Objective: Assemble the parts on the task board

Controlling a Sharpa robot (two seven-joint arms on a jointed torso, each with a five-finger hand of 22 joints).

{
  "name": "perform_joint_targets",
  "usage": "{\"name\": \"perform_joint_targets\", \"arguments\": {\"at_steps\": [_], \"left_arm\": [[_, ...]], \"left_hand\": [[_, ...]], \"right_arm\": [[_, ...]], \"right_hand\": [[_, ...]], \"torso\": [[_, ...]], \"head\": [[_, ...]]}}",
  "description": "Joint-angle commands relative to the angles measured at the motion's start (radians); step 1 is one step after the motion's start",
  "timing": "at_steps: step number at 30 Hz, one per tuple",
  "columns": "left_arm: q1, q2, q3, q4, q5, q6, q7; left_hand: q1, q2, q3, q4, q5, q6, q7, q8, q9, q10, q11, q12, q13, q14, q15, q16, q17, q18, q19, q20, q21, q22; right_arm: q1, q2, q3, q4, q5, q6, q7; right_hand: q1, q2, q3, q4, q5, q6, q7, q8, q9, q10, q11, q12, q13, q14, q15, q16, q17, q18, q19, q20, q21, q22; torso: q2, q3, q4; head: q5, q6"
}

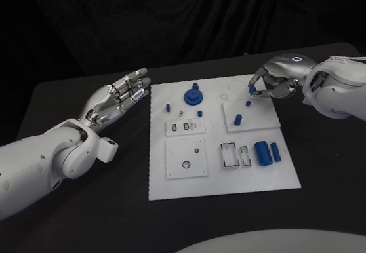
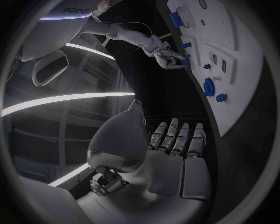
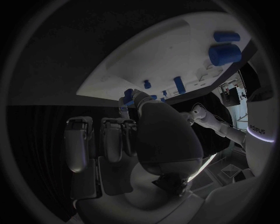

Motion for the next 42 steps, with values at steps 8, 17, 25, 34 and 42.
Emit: {"name": "perform_joint_targets", "arguments": {"at_steps": [8,17,25,34,42], "left_arm": [[-0.002,0.004,0.001,0.0,-0.005,0.005,0.027],[-0.002,0.01,0.001,-0.001,-0.005,-0.002,0.033],[-0.003,0.016,0.001,-0.005,-0.005,0.001,0.033],[-0.004,0.02,0.001,-0.009,-0.005,0.004,0.031],[-0.005,0.023,0.001,-0.012,-0.005,0.008,0.029]], "left_hand": [[0.008,0.006,-0.005,-0.002,0.003,-0.005,-0.001,-0.006,-0.001,-0.008,0.0,-0.003,-0.001,0.001,0.006,-0.004,0.0,0.008,-0.003,0.001,-0.003,-0.001],[0.009,0.007,-0.007,-0.002,0.004,-0.002,-0.002,-0.005,0.0,-0.008,-0.001,-0.003,-0.001,-0.005,0.006,-0.006,-0.001,0.008,-0.004,0.001,-0.003,-0.001],[0.01,0.008,-0.007,-0.002,0.005,-0.002,-0.002,-0.005,0.0,-0.008,-0.001,-0.004,-0.001,-0.004,0.006,-0.006,-0.001,0.008,-0.003,0.001,-0.002,-0.001],[0.01,0.008,-0.007,-0.002,0.005,-0.002,-0.002,-0.005,0.0,-0.008,-0.001,-0.004,-0.001,-0.004,0.006,-0.006,-0.001,0.008,-0.003,0.001,-0.002,-0.001],[0.011,0.01,-0.007,-0.002,0.007,-0.002,-0.002,-0.005,0.0,-0.009,-0.001,-0.005,-0.001,-0.002,0.006,-0.005,0.0,0.008,-0.001,0.001,-0.001,0.0]], "right_arm": [[0.051,-0.046,0.003,0.212,-0.002,-0.009,-0.098],[0.056,0.002,0.002,0.266,-0.003,0.024,-0.139],[0.037,0.081,0.002,0.245,-0.049,0.044,-0.164],[0.013,0.152,0.002,0.198,-0.069,0.084,-0.191],[-0.001,0.192,0.002,0.176,-0.083,0.106,-0.21]], "right_hand": [[-0.004,-0.003,-0.001,-0.006,0.01,0.004,0.007,-0.001,0.002,0.104,0.003,0.003,0.263,0.106,0.003,0.003,0.264,-0.016,0.104,0.005,0.003,0.263],[-0.008,-0.006,-0.003,-0.01,0.018,0.003,0.012,-0.004,0.005,0.104,0.006,0.003,0.263,0.106,0.004,0.003,0.264,-0.016,0.104,0.005,0.003,0.263],[-0.006,-0.008,-0.002,-0.017,0.028,-0.002,0.013,-0.009,0.006,0.104,0.007,0.003,0.263,0.106,0.006,0.003,0.264,-0.016,0.104,0.006,0.003,0.263],[-0.007,-0.011,-0.003,-0.021,0.03,-0.007,0.015,-0.013,0.006,0.104,0.008,0.003,0.263,0.106,0.006,0.003,0.264,-0.016,0.104,0.007,0.003,0.263],[-0.005,-0.012,-0.002,-0.025,0.031,-0.009,0.015,-0.015,0.006,0.104,0.008,0.003,0.263,0.106,0.007,0.003,0.264,-0.016,0.104,0.007,0.003,0.263]], "torso": [[-0.004,-0.0025,-0.0029],[-0.005,-0.004,-0.0013],[-0.001,-0.0015,-0.0001],[-0.001,-0.0003,-0.0012],[0.0,0.0006,0.0001]], "head": [[0.006,0.0],[0.009,0.0],[0.004,0.0],[0.004,0.0],[-0.002,0.0]]}}
